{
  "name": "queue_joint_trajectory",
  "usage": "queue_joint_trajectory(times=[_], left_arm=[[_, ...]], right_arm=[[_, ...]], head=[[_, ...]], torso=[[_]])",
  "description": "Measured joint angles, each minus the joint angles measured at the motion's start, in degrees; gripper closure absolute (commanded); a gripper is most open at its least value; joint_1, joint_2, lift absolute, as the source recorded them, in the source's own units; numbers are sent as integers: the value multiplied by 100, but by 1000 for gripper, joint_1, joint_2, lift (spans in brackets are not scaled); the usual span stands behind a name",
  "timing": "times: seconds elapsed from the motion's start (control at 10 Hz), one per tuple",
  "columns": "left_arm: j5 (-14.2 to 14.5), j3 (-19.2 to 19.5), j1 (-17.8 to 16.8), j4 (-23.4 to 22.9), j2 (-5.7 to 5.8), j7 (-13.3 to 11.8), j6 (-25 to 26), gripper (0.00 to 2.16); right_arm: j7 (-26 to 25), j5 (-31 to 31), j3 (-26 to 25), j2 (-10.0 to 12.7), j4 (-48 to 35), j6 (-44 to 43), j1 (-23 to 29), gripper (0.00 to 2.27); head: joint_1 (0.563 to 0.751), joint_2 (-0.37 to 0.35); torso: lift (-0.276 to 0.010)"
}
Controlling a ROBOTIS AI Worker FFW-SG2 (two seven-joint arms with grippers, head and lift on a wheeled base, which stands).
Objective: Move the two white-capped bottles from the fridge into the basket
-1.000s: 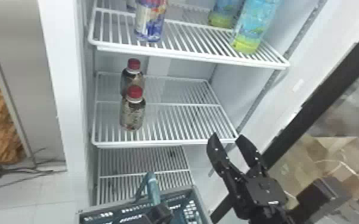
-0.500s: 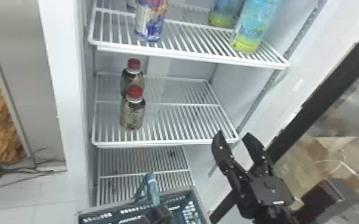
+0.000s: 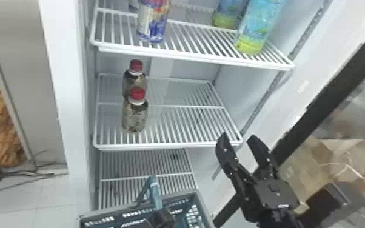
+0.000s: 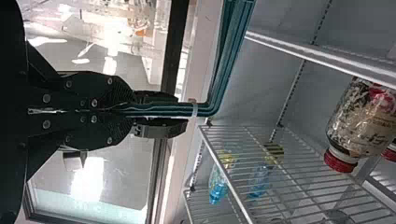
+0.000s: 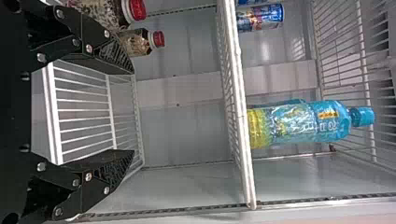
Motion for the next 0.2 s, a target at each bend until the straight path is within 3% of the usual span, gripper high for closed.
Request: queue_joint_trajectory(times=[0.2], left_arm=[[-1, 15, 3, 0, 0, -2, 0, 1119]], right_arm=[[0, 55, -15, 11, -67, 1, 16, 492]], head=[[695, -350]], torso=[[-260]])
